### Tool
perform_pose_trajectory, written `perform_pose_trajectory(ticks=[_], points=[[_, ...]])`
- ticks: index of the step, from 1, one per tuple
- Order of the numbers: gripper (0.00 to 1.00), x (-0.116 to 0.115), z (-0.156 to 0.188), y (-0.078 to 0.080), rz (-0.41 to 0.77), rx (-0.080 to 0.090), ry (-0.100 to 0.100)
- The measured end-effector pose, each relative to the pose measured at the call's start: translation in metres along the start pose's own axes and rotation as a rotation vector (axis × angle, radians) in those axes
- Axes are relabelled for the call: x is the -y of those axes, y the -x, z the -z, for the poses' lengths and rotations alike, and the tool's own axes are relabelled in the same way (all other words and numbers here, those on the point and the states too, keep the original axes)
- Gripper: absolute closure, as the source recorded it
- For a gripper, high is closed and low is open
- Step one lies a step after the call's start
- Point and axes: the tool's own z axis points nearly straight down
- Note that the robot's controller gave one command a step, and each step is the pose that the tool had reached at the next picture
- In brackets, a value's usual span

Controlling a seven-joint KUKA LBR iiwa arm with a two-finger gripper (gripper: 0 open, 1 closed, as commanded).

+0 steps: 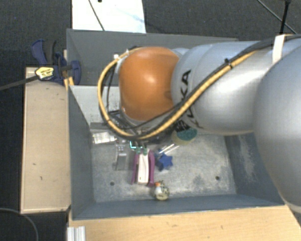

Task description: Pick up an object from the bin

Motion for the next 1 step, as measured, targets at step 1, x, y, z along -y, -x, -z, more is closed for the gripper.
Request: perform_pose_trajectory(ticks=[1], points=[[0.0,-0.0208,-0.1254,0.0536,-0.067,0.001,0.001]])
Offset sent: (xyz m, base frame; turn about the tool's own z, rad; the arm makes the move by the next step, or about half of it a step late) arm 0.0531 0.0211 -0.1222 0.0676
